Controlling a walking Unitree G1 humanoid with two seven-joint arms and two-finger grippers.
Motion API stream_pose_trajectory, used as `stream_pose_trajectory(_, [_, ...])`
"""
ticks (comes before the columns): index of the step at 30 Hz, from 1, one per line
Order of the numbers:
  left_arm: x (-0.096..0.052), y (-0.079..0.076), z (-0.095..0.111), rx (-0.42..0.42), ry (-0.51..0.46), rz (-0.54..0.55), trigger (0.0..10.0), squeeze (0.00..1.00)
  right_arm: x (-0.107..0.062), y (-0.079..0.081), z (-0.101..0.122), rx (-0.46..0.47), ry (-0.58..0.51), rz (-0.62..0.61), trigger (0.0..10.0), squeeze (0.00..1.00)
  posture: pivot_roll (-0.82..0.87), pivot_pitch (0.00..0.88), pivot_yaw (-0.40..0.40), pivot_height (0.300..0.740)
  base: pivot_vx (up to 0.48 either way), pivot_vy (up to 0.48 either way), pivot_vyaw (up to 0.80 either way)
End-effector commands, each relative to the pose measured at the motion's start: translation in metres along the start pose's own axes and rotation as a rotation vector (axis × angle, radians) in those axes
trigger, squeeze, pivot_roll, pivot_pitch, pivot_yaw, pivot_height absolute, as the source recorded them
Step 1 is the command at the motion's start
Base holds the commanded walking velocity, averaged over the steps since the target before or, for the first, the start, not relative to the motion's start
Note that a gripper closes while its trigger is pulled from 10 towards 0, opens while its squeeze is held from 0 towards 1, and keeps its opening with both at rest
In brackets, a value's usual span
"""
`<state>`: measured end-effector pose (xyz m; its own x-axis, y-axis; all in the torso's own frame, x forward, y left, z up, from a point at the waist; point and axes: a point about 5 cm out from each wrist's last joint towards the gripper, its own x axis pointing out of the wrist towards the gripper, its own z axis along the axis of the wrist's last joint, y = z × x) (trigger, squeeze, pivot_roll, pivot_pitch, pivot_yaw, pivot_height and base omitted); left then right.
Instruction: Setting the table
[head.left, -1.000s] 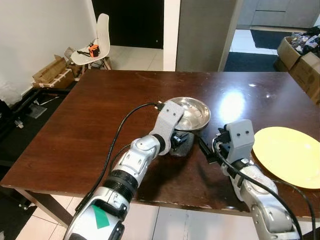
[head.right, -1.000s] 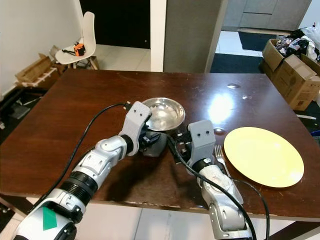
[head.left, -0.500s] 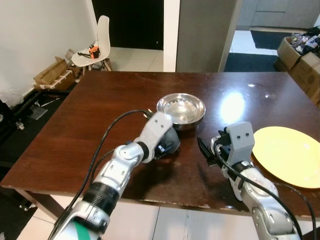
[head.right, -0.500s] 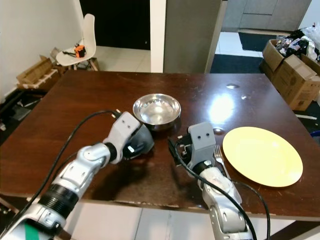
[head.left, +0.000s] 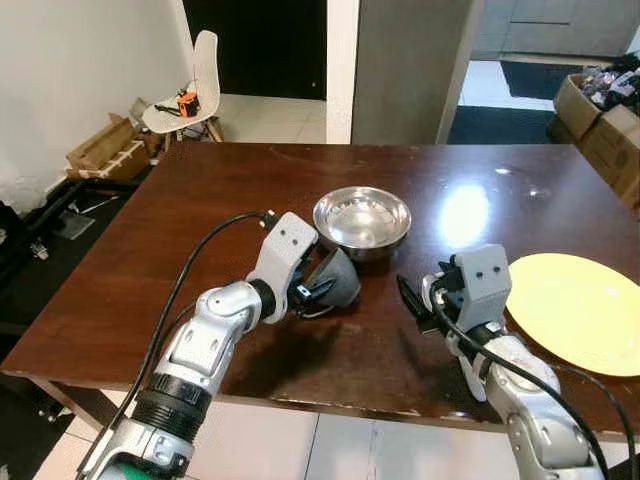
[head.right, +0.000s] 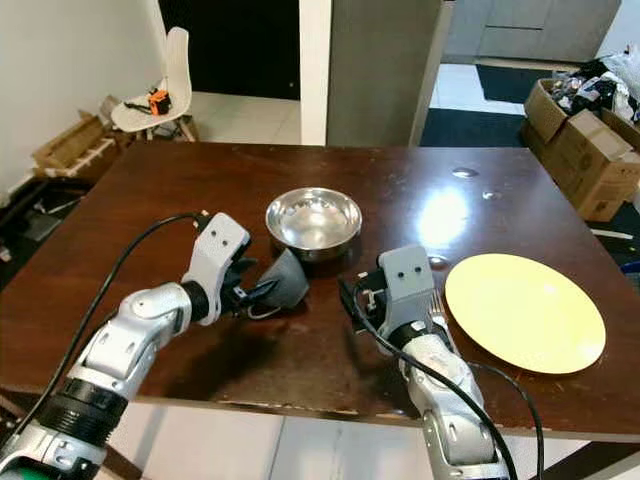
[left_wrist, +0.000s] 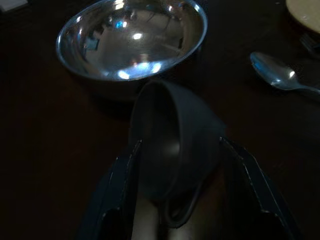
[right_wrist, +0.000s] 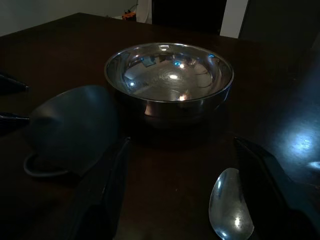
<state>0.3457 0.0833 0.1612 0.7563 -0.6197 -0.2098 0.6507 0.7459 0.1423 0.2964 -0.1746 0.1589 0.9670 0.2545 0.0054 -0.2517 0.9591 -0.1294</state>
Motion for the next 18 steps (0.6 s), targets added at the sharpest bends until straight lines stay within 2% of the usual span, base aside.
stream_pose_trajectory(1, [0.002,0.004,-0.013,-0.031,0.040,0.027,10.0,0.00,0.001,-0.001,-0.001,0.001,0.005,0.001,10.0,0.00,-0.04,0.026,0.127,0.740,0.000,0.000,0.00])
stream_pose_trajectory(5, [0.009,0.004,-0.017,-0.083,0.046,0.016,10.0,0.00,0.001,-0.001,-0.001,0.004,0.003,0.001,10.0,0.00,-0.04,0.028,0.126,0.740,0.000,0.000,0.00])
stream_pose_trajectory(6, [0.013,0.002,-0.016,-0.115,0.038,-0.018,10.0,0.00,0.001,-0.001,0.000,0.004,0.002,0.002,10.0,0.00,-0.05,0.031,0.126,0.740,0.000,0.000,0.00])
stream_pose_trajectory(13, [0.022,0.002,-0.015,-0.153,0.045,-0.074,10.0,0.00,-0.001,-0.001,0.001,0.006,0.001,0.003,10.0,0.00,-0.07,0.052,0.136,0.740,0.000,0.000,0.00])
stream_pose_trajectory(14, [0.026,0.001,-0.014,-0.186,0.047,-0.119,10.0,0.00,-0.004,-0.002,0.001,0.006,0.004,0.000,10.0,0.00,-0.07,0.058,0.140,0.740,0.000,0.000,0.00])
stream_pose_trajectory(18, [0.028,-0.003,-0.015,-0.164,0.071,-0.199,10.0,0.00,-0.008,-0.003,-0.001,0.006,0.014,-0.008,10.0,0.00,-0.08,0.067,0.144,0.740,0.000,0.000,0.00])
